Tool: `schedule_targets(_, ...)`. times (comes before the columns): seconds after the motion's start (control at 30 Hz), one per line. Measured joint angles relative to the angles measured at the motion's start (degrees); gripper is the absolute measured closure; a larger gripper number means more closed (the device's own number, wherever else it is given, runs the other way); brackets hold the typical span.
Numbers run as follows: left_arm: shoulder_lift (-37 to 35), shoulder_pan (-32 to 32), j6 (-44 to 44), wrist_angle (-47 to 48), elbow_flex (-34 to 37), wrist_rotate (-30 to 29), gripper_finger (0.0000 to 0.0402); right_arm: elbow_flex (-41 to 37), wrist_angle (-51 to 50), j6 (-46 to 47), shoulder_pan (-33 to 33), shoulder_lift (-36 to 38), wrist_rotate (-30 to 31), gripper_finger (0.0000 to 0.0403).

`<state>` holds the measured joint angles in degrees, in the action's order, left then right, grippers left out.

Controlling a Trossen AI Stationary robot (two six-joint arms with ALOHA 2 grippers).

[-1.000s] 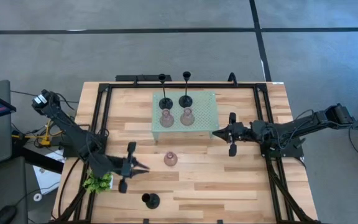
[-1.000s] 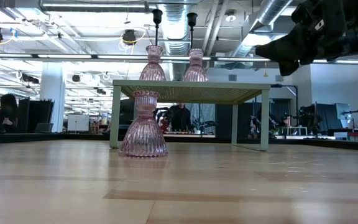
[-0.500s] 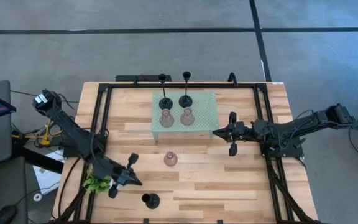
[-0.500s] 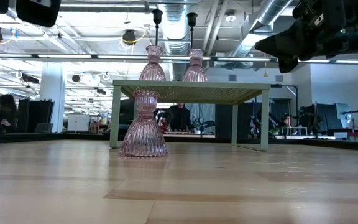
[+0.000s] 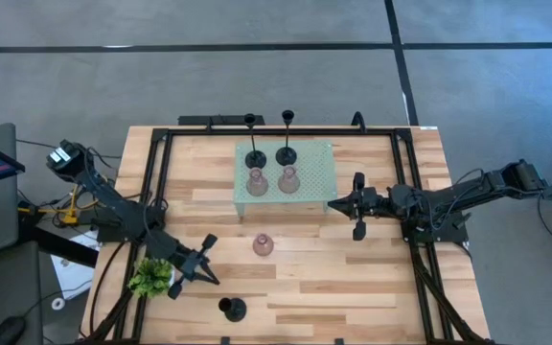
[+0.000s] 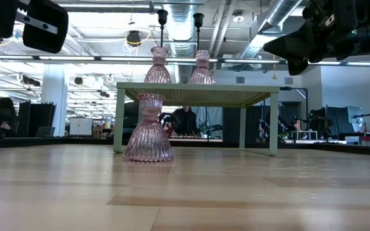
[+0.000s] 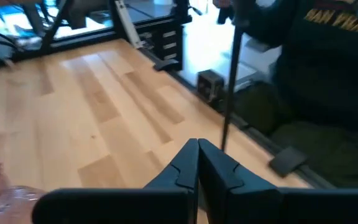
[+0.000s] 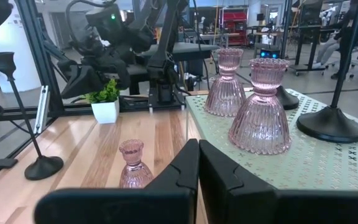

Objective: Pick & Place candle stick holders
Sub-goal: Put the black candle holder on the shelf

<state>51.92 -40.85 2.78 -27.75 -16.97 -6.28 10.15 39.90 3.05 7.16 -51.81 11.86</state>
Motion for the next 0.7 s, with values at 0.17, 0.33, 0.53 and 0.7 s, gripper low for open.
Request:
schedule_targets(0.17,2.4,1.6,-1.7,-2.5,0.0,1.5,0.0395,0.0,0.0,0.0,0.0,0.0,0.0,0.0402)
schedule_targets(0.33,11.4,2.8,-1.6,-8.6,0.0,5.2,0.0396,0.0,0.0,0.0,0.0,0.0,0.0,0.0402)
schedule_targets(0.53,20.9,2.9,-1.6,-18.1,0.0,7.1,0.0395,0.0,0.0,0.0,0.0,0.0,0.0,0.0402)
schedule_targets(0.7,24.6,2.9,1.0,-25.5,-0.1,16.7,0.0394,0.0,0.0,0.0,0.0,0.0,0.0,0.0402)
